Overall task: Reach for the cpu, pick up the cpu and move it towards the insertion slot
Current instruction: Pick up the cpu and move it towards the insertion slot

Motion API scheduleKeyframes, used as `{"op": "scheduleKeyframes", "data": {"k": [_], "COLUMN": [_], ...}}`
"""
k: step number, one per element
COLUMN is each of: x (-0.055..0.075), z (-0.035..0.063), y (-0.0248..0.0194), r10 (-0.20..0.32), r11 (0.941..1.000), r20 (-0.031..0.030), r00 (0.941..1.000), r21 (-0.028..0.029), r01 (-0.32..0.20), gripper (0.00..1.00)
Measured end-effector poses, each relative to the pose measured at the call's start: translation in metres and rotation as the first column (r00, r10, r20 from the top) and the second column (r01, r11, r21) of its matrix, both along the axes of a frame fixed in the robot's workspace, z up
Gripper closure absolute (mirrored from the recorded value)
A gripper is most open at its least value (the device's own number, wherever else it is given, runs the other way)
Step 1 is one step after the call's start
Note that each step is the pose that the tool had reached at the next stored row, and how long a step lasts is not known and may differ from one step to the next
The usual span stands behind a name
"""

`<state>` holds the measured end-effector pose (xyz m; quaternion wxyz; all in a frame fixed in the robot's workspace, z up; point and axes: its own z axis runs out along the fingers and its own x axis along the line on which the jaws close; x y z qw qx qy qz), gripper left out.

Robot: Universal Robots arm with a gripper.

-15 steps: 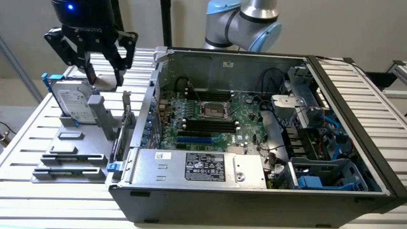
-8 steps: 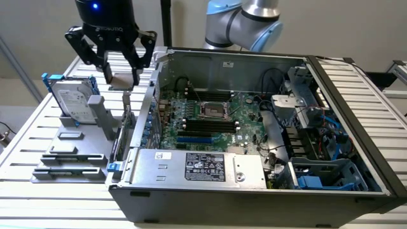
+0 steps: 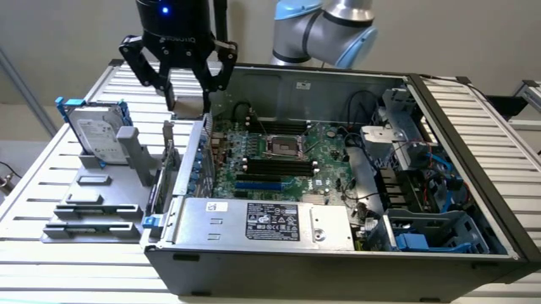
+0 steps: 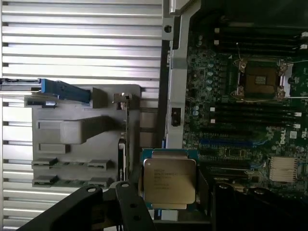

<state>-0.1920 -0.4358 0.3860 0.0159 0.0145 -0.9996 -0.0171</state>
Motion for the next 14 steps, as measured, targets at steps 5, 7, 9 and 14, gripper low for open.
{"op": "scheduleKeyframes", "data": {"k": [5,7,9,14], "x": [0.023,0.032,0.041,0.064], "z": [0.0000,0.0001,0.0000,0.0000], "y": [0.0004,0.0005,0.0008,0.0026], "r10": [0.000,0.000,0.000,0.000], "r11": [1.0000,1.0000,1.0000,1.0000], "r20": [-0.0001,-0.0002,-0.0001,-0.0002], "r00": [1.0000,1.0000,1.0000,1.0000], "r21": [0.0032,0.0042,0.0052,0.0065], "r01": [0.000,0.000,0.000,0.000], "gripper": [0.45,0.45,0.45,0.45]}}
